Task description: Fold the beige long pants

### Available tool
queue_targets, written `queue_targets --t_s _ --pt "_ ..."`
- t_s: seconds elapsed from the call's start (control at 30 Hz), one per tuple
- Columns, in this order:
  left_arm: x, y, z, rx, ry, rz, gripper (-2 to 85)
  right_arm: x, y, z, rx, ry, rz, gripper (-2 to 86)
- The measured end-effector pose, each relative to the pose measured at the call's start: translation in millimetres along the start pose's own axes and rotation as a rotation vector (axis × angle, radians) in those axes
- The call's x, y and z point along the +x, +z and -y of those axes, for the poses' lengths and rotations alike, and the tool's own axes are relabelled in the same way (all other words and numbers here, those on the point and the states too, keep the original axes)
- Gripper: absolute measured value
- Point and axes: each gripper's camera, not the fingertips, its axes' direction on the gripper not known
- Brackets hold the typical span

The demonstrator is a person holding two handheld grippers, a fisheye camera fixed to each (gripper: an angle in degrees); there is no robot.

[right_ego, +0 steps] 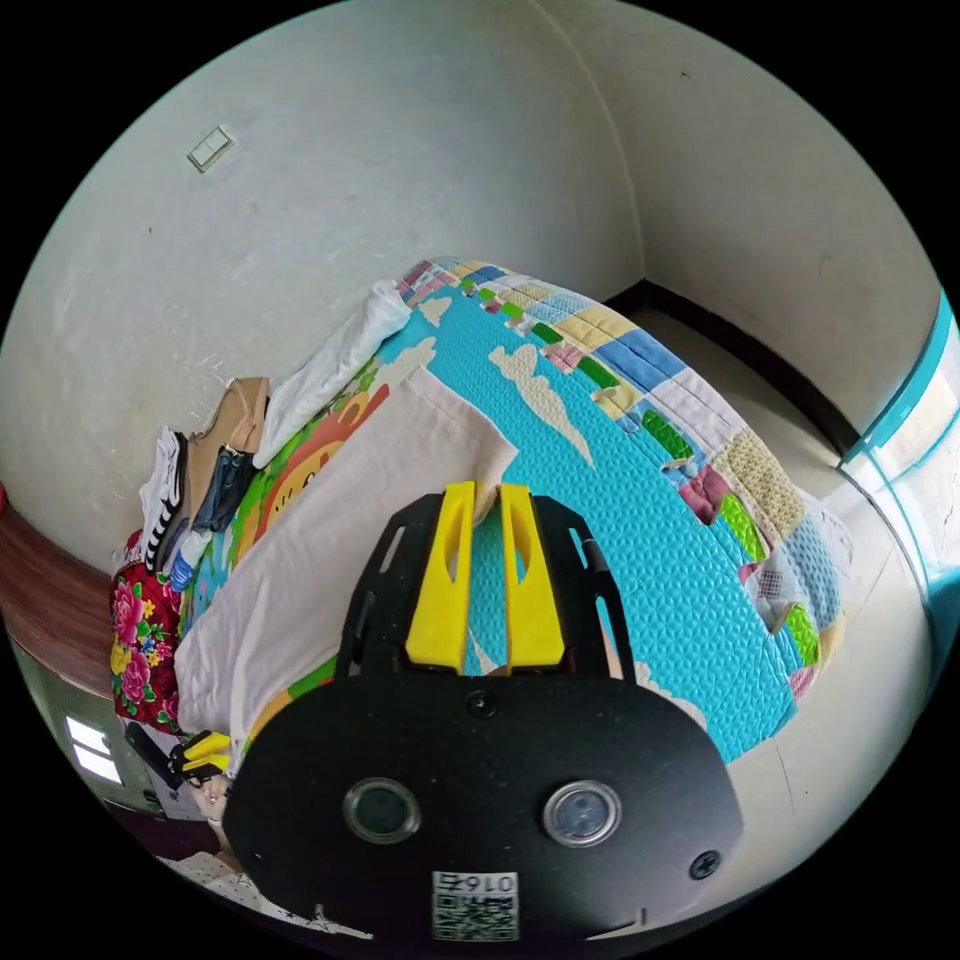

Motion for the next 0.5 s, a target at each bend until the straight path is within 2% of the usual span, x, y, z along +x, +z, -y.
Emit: queue_targets --t_s 0.13,0.27,0.5 --pt "62.1 34.4 33.3 0.003 0.171 0.074 8.9 29.6 -12.6 -8.9 0.038 0.032 0.028 4.6" --pt "116.6 86.6 67.0 -0.002 0.299 0.167 9.5 59.8 -19.0 -13.6 0.038 0.051 0.14 6.3" --pt "222.8 213.3 124.1 -0.145 0.56 0.386 10.0 78.9 -29.9 -16.1 0.012 0.025 0.179 8.8"
